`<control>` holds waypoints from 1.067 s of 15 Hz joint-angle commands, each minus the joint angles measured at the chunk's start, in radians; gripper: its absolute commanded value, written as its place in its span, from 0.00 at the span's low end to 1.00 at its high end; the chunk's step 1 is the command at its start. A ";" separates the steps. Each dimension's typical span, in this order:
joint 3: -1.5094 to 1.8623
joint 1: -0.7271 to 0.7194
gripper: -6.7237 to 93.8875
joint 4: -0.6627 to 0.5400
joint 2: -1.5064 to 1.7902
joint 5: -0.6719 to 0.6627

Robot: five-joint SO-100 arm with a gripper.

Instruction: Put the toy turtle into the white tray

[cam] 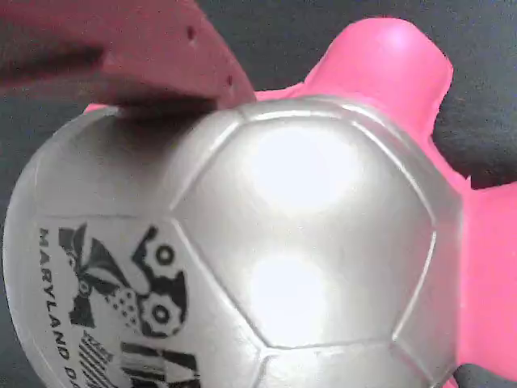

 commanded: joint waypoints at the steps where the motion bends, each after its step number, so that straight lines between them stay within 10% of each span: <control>1: 0.071 -0.005 0.07 -0.002 0.230 0.026; 10: 0.508 0.078 0.07 -0.034 0.798 0.012; 16: 0.449 0.416 0.07 -0.020 0.942 -0.055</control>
